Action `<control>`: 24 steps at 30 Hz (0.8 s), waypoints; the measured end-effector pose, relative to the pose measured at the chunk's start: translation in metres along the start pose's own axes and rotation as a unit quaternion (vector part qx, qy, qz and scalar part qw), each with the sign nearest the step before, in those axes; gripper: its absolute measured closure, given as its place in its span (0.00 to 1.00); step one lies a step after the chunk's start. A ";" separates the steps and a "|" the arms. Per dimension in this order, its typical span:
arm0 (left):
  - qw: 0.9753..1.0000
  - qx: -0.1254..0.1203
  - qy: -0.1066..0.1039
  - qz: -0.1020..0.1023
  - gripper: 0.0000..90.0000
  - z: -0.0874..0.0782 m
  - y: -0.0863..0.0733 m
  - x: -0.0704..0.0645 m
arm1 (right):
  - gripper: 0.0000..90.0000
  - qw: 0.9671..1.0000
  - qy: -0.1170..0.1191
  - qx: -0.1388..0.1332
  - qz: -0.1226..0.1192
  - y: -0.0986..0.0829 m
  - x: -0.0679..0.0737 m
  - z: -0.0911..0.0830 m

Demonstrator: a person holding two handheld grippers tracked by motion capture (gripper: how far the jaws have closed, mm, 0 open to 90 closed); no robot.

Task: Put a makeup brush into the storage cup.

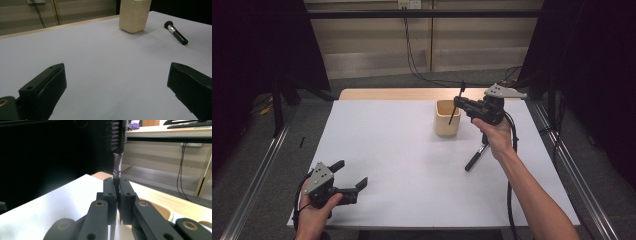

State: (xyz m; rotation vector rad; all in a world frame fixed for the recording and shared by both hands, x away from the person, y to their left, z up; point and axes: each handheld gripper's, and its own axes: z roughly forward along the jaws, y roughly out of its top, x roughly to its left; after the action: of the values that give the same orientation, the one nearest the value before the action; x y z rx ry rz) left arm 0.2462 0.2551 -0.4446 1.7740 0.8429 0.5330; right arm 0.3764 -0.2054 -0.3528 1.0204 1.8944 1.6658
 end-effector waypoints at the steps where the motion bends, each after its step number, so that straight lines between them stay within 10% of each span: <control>1: 1.000 -0.001 0.001 0.000 0.03 -0.001 0.000 0.000 | 0.96 1.000 -0.002 0.000 -0.003 0.003 -0.001 0.002; 24: 1.000 0.003 0.000 0.012 0.03 0.000 0.001 0.002 | 0.96 0.999 -0.043 0.020 -0.010 0.016 -0.025 0.037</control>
State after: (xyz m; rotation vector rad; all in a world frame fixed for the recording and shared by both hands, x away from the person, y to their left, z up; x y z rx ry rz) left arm 0.2475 0.2562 -0.4439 1.7912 0.8262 0.5464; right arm 0.4231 -0.1991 -0.3480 1.0686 1.8828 1.5534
